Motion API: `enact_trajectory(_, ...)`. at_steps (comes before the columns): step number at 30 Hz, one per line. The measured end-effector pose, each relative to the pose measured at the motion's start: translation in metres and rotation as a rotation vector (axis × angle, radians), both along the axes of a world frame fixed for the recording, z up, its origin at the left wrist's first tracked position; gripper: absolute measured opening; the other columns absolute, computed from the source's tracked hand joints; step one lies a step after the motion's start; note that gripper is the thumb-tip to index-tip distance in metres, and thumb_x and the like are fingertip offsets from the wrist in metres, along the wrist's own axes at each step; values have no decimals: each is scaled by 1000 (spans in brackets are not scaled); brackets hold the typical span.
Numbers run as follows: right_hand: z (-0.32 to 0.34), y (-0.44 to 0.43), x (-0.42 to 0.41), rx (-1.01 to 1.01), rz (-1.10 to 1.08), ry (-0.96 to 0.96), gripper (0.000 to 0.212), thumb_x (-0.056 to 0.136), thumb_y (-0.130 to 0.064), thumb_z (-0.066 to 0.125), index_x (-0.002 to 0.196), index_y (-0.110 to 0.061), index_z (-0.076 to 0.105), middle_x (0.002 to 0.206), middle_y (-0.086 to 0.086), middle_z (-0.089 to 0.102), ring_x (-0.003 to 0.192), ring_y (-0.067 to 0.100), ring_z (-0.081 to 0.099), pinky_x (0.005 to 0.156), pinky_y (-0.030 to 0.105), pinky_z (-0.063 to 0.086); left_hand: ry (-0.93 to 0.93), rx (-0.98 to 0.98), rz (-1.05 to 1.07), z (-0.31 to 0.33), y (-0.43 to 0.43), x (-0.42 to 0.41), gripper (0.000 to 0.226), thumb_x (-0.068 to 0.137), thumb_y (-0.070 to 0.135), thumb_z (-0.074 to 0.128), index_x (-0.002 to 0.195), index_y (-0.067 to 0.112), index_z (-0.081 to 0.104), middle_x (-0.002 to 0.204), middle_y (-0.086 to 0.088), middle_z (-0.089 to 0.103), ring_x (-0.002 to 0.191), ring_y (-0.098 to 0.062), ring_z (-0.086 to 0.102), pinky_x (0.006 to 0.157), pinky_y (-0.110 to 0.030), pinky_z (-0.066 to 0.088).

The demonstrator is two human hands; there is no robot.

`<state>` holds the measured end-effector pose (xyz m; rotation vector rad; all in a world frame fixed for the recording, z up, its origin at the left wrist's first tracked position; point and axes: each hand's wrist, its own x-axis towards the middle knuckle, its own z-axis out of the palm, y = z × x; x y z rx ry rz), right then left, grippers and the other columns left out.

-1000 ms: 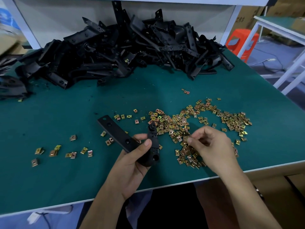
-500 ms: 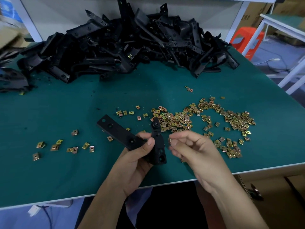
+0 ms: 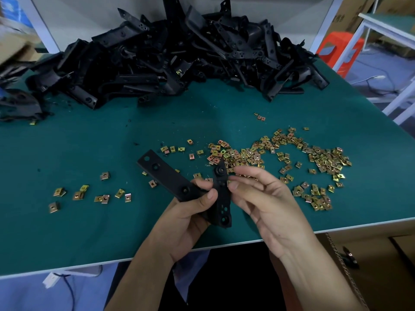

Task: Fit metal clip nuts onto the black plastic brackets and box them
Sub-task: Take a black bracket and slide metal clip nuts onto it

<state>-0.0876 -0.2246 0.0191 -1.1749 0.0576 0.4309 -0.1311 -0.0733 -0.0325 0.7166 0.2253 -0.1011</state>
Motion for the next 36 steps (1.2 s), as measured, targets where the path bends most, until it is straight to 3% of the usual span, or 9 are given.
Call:
enact_trajectory(5,3,-2,1,7,36,71,33,66,-8,80,99,-9,76,99,18,76,87,22,75,71,24,59,-8,9,-10,-1,1,-1,22,64,14,86,80,23,74,106,-7,75,95,-20,72,72,-29,58)
enact_trajectory(9,3,-2,0,15,53,84,33,64,-10,81,96,-8,78,94,17,76,77,17,74,70,24,59,-23,17,-48,-3,2,0,42,49,23,102,80,22,74,103,-7,74,91,-19,72,70,-29,58)
enact_trajectory(14,2,-8,3,-40,129,63,34,63,-11,81,97,-10,77,101,23,74,83,25,73,75,30,61,-49,75,-91,-2,3,0,43,50,27,102,80,24,71,100,-7,73,91,-22,71,72,-36,59)
enact_trajectory(21,2,-9,4,-95,140,44,38,60,-12,81,97,-10,74,87,16,73,75,16,68,69,24,55,-101,75,-132,-2,2,1,49,58,24,99,97,22,69,101,-7,73,92,-21,69,78,-34,60)
enact_trajectory(27,-6,-1,-6,-17,136,122,37,60,-9,80,96,-7,72,95,20,73,85,26,69,80,34,56,-84,90,-164,-2,5,0,55,53,25,101,99,18,71,101,-10,73,93,-26,70,80,-37,59)
enact_trajectory(30,-3,-1,-6,-154,142,4,31,63,-18,83,92,-15,72,86,7,76,77,12,67,71,25,50,-108,73,-157,-2,2,0,51,64,20,95,96,8,58,100,-19,64,93,-34,64,77,-39,56)
enact_trajectory(32,-2,-12,1,-341,111,-149,18,78,-16,81,94,-18,73,82,-2,76,72,4,66,67,18,50,-66,65,-93,-1,-1,0,36,68,14,91,87,13,60,98,-17,63,90,-30,65,71,-36,58)
enact_trajectory(34,-7,-31,17,-725,-40,-357,12,87,-20,76,97,-25,75,86,-9,76,79,2,66,74,18,50,25,24,-6,0,-1,2,27,68,5,85,80,19,65,95,-11,66,84,-23,69,67,-32,59)
enact_trajectory(36,-12,-49,31,-1219,-45,-488,21,88,-29,75,109,-31,74,105,-11,72,97,9,63,83,23,44,85,-79,48,-1,2,3,20,69,4,78,75,20,69,104,-12,68,87,-19,73,65,-29,59)
